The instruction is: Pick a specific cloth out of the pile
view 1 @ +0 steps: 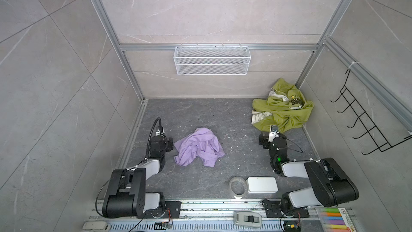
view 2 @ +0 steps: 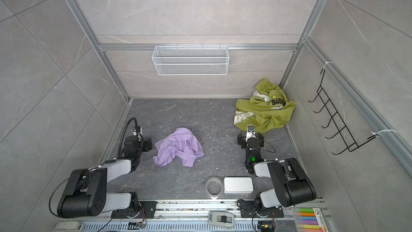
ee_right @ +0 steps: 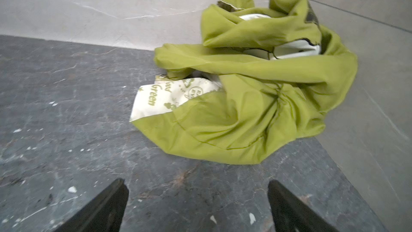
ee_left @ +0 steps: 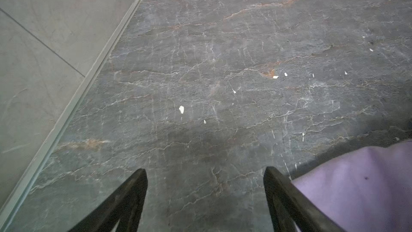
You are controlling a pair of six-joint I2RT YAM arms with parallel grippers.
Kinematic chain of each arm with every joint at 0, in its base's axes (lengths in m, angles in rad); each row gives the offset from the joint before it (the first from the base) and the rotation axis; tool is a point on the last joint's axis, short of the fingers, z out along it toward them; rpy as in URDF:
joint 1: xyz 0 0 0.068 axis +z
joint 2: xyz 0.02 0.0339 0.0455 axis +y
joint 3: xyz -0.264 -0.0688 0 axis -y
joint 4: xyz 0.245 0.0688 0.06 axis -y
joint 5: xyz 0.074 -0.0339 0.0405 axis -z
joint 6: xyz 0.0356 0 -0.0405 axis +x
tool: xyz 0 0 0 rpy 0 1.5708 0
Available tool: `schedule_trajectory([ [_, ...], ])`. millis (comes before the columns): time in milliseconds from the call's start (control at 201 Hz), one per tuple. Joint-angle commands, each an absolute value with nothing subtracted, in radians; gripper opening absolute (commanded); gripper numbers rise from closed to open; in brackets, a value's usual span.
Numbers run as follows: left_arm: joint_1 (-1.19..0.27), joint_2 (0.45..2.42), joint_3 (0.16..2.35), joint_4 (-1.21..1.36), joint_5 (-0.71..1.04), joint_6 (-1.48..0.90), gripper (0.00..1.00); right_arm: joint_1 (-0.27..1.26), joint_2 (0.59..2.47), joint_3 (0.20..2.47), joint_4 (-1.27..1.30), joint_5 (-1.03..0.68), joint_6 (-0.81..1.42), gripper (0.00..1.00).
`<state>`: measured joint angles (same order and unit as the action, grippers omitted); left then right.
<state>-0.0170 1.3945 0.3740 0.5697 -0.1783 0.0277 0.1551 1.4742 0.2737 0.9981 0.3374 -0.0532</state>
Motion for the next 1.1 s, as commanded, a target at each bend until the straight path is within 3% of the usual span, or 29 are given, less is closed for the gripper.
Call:
schedule_trajectory([
  [0,0.005,1.46,0.401,0.746,-0.161,0.001,0.83,0.14,1.542,0.264,1.123,0.265,0.01,1.0],
  [144,0.039,1.497,0.366,0.831,-0.136,-0.027,0.85,0.103,1.53,0.323,0.986,0.181,0.027,1.0],
  [254,0.041,1.5,0.368,0.834,-0.134,-0.028,1.0,0.064,1.52,0.352,0.905,0.114,0.044,1.0],
  [1096,0.051,1.502,0.367,0.833,-0.126,-0.036,1.0,0.051,1.526,0.374,0.866,0.037,0.03,1.0],
])
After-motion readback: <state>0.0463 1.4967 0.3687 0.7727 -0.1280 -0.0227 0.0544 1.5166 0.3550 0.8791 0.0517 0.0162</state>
